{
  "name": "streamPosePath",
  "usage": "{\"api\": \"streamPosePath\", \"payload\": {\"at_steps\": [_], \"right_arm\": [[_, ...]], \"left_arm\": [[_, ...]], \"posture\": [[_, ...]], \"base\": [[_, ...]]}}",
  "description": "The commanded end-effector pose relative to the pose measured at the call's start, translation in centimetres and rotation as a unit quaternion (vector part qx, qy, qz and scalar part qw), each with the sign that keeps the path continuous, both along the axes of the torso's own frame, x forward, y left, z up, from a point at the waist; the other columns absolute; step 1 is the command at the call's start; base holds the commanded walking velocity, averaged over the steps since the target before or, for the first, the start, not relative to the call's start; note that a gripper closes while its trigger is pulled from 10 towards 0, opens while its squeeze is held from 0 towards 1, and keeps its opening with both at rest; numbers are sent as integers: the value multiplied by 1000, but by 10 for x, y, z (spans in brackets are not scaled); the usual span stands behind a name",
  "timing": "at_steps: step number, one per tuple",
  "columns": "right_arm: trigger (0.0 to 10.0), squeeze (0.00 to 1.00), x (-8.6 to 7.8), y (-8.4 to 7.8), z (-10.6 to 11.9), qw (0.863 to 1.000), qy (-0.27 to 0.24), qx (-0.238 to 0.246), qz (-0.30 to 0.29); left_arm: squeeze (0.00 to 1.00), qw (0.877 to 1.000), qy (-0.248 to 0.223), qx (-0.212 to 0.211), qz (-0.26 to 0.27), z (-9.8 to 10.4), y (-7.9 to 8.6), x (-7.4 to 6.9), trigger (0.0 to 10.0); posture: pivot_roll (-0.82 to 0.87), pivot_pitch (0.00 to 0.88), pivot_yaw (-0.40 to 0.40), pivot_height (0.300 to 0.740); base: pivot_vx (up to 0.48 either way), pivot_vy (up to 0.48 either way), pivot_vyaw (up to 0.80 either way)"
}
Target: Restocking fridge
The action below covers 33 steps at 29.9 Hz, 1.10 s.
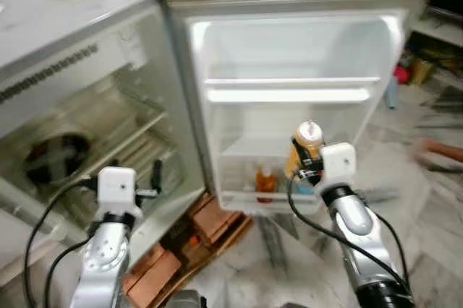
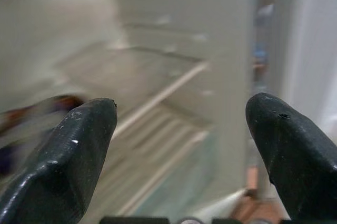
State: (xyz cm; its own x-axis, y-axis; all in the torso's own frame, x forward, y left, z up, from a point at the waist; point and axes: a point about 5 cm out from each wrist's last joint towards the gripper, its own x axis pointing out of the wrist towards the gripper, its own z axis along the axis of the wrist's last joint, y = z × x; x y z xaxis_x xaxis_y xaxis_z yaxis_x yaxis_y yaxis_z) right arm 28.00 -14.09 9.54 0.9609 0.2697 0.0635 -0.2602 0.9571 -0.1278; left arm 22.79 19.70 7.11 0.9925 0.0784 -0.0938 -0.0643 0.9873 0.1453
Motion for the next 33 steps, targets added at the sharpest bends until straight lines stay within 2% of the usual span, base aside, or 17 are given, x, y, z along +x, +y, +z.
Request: {"api": "streamPosePath", "payload": {"at_steps": [1, 5, 10, 15, 17, 20, 24, 33], "right_arm": [[10000, 0, 1, 2, 0, 1000, -2, -4, 9], [10000, 0, 4, 8, 5, 1000, -13, 0, 20], [10000, 0, 4, 9, 6, 1000, -9, 8, 18], [10000, 0, 5, 8, 8, 1000, -9, 3, 17], [10000, 0, 6, 6, 8, 1000, -9, 1, 14], [10000, 0, 10, 6, 10, 1000, -10, 0, 2], [10000, 0, 12, 6, 15, 1000, -17, -4, 6], [10000, 0, 13, 5, 16, 1000, -18, -7, 5]], "left_arm": [[0, 1000, -2, -3, 3, 2, 1, 4, 10000], [0, 1000, -9, 0, 0, 4, 1, 7, 10000], [0, 1000, -11, 1, -2, 5, 2, 7, 10000], [0, 1000, -11, 1, -2, 6, 3, 8, 10000], [0, 1000, -6, -17, -3, 6, 2, 8, 10000], [0, 1000, -15, -2, -15, 10, -1, 10, 10000], [0, 1000, -16, -5, -17, 11, -5, 11, 10000], [0, 1000, -15, -8, -22, 12, -9, 11, 10000]], "posture": [[93, 41, 46, 740], [90, 52, 45, 740], [91, 67, 47, 740], [95, 82, 51, 740], [96, 84, 52, 740], [91, 92, 53, 740], [91, 101, 47, 740], [90, 109, 44, 740]], "base": [[0, 0, 500], [0, 0, 566], [0, 0, 596], [0, 0, 0], [0, 394, 0], [0, 439, 0], [0, 319, 0], [0, 0, 0]]}}
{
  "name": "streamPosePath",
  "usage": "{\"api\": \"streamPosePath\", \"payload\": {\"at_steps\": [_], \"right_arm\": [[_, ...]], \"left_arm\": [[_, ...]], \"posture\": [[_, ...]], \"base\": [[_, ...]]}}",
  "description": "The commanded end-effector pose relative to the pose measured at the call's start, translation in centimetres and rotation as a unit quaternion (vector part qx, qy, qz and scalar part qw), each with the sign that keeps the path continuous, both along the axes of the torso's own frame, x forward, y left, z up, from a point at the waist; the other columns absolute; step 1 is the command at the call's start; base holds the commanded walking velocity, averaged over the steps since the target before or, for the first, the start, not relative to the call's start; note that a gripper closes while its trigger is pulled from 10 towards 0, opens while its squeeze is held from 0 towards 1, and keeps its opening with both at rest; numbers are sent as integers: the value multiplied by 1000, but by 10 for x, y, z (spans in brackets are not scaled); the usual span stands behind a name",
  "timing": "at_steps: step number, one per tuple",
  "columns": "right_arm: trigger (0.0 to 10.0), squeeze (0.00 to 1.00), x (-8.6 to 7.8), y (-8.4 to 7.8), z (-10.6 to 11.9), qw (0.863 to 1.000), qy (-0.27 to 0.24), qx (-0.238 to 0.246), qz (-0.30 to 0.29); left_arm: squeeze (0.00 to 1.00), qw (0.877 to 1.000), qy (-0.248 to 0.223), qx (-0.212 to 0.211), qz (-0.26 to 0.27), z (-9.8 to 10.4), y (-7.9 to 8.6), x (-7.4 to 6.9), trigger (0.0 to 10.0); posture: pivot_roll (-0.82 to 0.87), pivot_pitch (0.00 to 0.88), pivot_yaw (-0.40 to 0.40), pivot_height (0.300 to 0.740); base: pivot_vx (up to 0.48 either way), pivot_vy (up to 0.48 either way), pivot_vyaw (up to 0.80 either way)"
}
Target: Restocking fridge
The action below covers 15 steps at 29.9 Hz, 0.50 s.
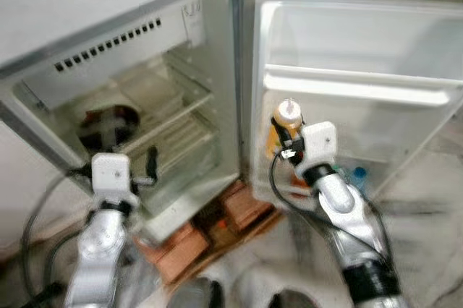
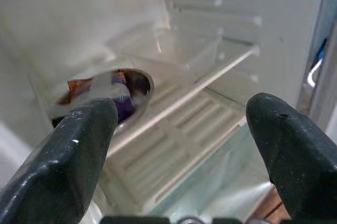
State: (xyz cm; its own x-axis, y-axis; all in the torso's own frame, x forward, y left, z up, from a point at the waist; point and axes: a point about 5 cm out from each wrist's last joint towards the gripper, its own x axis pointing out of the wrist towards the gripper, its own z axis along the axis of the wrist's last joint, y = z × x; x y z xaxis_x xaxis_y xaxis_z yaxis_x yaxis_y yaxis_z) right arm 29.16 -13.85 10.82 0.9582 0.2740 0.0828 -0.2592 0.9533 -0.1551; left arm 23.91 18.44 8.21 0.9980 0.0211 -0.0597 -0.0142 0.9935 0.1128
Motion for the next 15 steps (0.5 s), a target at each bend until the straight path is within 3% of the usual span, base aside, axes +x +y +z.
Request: {"api": "streamPosePath", "payload": {"at_steps": [1, 5, 9, 15], "right_arm": [[10000, 0, 2, 3, 4, 1000, -5, 4, 3], [10000, 0, 2, 3, 3, 1000, -5, 3, 3], [10000, 0, -6, -7, -2, 1000, -4, 1, -29], [10000, 0, -7, -10, -5, 1000, 4, 3, -28]], "left_arm": [[0, 1000, 2, 8, 6, 1, 4, 0, 10000], [0, 1000, 3, 7, 4, 1, 3, 0, 10000], [0, 1000, 11, -8, 6, -4, 0, -9, 10000], [0, 1000, 16, -9, 8, -8, -4, -9, 10000]], "posture": [[90, 109, 44, 740], [90, 110, 43, 740], [106, 100, 1, 740], [130, 75, -44, 740]], "base": [[0, 0, 0], [0, 0, 0], [0, 0, 0], [0, 0, 0]]}}
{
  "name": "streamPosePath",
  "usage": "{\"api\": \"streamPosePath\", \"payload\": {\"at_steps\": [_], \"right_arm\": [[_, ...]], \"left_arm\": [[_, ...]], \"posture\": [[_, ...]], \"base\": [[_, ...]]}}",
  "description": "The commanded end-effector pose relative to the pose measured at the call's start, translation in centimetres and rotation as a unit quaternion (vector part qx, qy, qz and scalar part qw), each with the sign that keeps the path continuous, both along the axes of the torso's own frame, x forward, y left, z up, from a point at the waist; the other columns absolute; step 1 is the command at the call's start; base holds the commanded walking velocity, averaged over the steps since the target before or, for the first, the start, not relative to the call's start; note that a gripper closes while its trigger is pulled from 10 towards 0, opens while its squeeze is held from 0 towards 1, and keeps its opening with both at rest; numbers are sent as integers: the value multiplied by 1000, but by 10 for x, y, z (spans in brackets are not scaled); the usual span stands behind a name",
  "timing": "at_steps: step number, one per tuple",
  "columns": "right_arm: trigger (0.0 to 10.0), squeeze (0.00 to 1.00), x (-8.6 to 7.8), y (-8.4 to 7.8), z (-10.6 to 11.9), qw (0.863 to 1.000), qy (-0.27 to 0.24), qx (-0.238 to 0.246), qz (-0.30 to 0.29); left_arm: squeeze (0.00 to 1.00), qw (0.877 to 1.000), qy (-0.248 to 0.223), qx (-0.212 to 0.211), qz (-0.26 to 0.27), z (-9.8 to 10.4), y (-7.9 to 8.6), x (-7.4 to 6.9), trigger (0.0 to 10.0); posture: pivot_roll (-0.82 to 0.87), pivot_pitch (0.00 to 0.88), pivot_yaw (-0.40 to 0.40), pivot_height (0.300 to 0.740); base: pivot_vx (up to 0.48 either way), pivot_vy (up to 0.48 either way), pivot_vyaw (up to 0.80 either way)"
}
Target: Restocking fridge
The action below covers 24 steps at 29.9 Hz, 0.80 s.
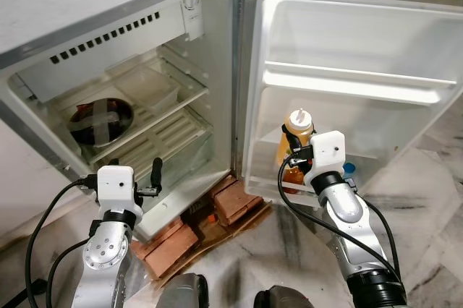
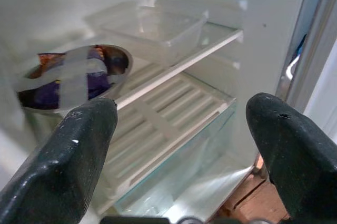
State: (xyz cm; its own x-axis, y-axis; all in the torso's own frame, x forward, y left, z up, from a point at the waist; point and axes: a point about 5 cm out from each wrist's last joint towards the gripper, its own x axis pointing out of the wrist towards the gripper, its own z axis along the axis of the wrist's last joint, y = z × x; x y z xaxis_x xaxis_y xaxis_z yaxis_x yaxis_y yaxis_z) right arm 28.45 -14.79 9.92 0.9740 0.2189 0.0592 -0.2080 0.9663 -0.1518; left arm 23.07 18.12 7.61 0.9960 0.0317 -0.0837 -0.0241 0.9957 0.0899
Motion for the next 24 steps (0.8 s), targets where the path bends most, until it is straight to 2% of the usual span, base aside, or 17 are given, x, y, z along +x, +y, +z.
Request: {"api": "streamPosePath", "payload": {"at_steps": [1, 9, 12, 24], "right_arm": [[10000, 0, 1, 1, 3, 1000, -6, 5, 3], [10000, 0, 8, 15, 2, 1000, -2, 13, 24], [10000, 0, 10, 21, -1, 999, 13, 30, 29], [10000, 0, 8, 22, -6, 999, 13, 27, 31]], "left_arm": [[0, 1000, 5, 3, 2, -2, -1, 1, 10000], [0, 1000, 3, 5, -9, -1, -8, 8, 10000], [0, 1000, 0, 3, -12, 0, -12, 10, 10000], [0, 1000, 20, -19, 1, -10, -11, 8, 10000]], "posture": [[133, 73, -55, 740], [161, 56, -86, 740], [163, 51, -85, 740], [122, 51, -40, 740]], "base": [[0, 0, 0], [0, 0, 0], [0, 0, 0], [0, 0, -800]]}}
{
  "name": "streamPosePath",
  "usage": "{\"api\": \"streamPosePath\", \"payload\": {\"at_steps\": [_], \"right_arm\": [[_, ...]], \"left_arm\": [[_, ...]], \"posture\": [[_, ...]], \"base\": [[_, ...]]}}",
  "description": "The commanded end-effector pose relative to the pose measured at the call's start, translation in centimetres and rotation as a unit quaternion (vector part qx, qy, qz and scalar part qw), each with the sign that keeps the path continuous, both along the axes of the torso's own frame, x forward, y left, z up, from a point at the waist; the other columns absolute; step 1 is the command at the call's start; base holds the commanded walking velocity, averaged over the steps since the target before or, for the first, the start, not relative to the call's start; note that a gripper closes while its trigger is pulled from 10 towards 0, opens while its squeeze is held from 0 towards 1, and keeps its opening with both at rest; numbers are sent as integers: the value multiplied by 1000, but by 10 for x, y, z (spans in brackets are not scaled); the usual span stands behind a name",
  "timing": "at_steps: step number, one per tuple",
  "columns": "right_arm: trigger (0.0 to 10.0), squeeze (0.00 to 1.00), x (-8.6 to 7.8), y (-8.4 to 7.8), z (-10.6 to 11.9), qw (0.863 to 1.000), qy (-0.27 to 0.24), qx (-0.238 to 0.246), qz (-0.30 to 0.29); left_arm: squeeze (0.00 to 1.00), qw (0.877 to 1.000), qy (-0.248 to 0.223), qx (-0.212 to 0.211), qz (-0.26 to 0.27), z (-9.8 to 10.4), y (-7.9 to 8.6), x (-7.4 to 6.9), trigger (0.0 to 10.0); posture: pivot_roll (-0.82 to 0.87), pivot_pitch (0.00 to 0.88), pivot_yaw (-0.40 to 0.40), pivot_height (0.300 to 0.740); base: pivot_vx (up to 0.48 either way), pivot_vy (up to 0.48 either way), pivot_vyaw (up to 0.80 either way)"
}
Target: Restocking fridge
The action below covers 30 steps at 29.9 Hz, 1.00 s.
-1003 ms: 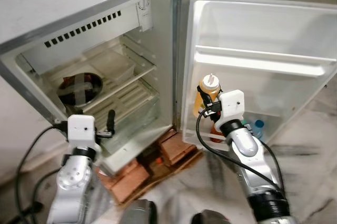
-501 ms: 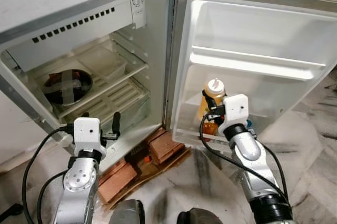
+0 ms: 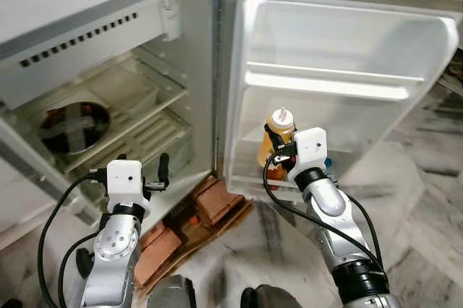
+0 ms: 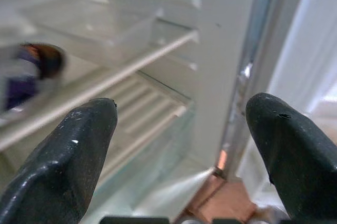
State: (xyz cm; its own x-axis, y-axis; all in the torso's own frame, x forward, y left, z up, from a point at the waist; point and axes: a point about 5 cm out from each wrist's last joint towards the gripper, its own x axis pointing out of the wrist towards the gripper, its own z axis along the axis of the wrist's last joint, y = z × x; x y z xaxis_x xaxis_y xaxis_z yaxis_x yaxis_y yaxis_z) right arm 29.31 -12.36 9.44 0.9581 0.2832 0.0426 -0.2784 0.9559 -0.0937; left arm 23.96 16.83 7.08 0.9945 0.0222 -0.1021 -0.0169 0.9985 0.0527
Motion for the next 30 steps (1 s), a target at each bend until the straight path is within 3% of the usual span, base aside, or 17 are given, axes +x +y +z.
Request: {"api": "streamPosePath", "payload": {"at_steps": [1, 14, 30], "right_arm": [[10000, 0, -1, -3, -1, 1000, -3, 2, -6], [10000, 0, -3, -5, 0, 1000, -9, 5, -8], [10000, 0, -4, -3, -1, 1000, -10, 9, -10]], "left_arm": [[0, 1000, 11, 2, 1, -4, 2, -1, 10000], [0, 1000, 5, 25, -1, -2, 7, -5, 10000], [0, 999, 4, 33, -12, 0, 10, -5, 10000]], "posture": [[120, 52, -38, 740], [125, 61, -24, 740], [123, 76, -18, 651]], "base": [[0, 0, -800], [0, 0, 0], [0, 0, 0]]}}
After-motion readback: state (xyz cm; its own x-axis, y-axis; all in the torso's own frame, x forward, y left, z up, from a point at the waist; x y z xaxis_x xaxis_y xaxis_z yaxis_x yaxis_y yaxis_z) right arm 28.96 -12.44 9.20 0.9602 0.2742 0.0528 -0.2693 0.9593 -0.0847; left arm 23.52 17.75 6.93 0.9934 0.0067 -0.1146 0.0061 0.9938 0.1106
